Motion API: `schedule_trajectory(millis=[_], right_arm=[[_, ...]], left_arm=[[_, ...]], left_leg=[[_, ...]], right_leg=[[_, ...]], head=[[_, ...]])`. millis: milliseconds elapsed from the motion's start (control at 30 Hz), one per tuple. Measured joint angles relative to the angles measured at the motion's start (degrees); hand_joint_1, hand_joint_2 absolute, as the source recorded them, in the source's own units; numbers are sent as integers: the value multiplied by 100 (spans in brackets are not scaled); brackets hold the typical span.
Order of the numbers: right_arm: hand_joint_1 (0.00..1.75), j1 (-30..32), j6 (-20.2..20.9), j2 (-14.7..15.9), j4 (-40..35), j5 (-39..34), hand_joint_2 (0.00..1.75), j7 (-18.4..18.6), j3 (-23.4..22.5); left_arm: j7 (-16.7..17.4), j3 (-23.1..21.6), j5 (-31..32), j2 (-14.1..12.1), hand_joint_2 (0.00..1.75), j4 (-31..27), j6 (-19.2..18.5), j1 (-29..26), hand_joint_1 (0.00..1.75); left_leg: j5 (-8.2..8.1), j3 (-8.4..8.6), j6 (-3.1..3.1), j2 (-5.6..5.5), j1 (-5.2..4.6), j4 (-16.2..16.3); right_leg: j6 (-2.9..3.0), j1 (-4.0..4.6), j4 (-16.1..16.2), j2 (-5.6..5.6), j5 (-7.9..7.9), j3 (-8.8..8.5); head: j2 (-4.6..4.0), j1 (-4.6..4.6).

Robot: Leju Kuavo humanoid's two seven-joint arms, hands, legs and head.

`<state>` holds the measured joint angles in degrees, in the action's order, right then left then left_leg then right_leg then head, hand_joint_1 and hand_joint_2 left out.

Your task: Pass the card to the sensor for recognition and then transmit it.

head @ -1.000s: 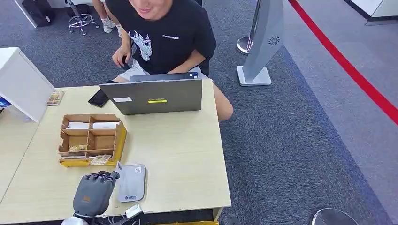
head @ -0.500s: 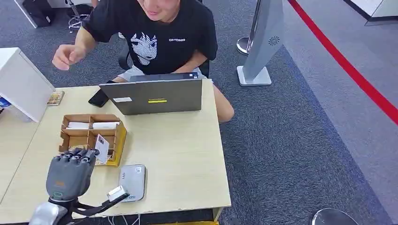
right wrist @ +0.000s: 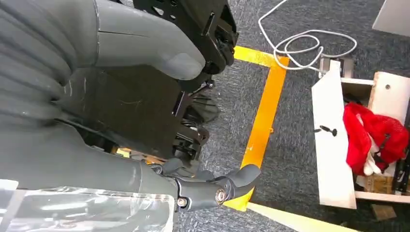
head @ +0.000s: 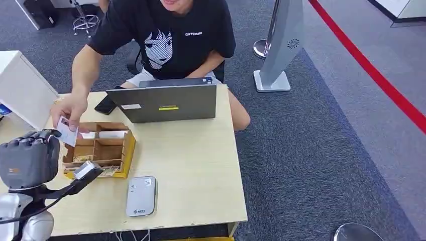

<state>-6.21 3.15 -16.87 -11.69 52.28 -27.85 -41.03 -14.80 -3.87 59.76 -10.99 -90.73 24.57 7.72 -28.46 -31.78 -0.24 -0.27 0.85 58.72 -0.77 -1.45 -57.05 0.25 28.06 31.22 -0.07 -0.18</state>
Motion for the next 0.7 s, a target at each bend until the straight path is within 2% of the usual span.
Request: schedule_trajectory(millis=[100, 133, 167, 400, 700], right_arm=[[0, 2, 4, 0, 0, -7, 175, 11, 7], [0, 3, 13, 0, 0, -11, 175, 9, 7], [0, 4, 20, 0, 0, -11, 175, 9, 7], [0, 9, -7, 0, 0, -70, 175, -15, 7], [0, 29, -46, 0, 0, -243, 175, -59, 4]], left_arm=[[-70, 105, -136, -17, 175, 13, -43, 27, 175], [-81, 129, -190, -28, 175, 13, -72, 32, 19], [-111, 150, -244, -35, 175, 13, -109, 32, 0], [-282, 280, -481, -35, 175, -42, -184, -102, 0], [-544, 282, 95, 74, 175, -597, 144, -877, 0]], left_leg=[[0, 0, 0, 0, 0, 0], [0, 0, 0, 1, 0, 0], [0, 0, 0, 0, 0, 0], [0, 0, 0, 1, 0, 0], [-3, -1, -1, 4, -1, 0]], right_leg=[[0, 0, 0, 0, 0, 0], [0, 0, 0, 0, 0, 0], [0, 0, 0, -1, 0, 0], [0, 0, 0, -1, 0, -1], [0, -1, 2, 3, 2, 3]], head=[[2, 0], [0, 0], [0, 2], [2, 2], [2, 2]])
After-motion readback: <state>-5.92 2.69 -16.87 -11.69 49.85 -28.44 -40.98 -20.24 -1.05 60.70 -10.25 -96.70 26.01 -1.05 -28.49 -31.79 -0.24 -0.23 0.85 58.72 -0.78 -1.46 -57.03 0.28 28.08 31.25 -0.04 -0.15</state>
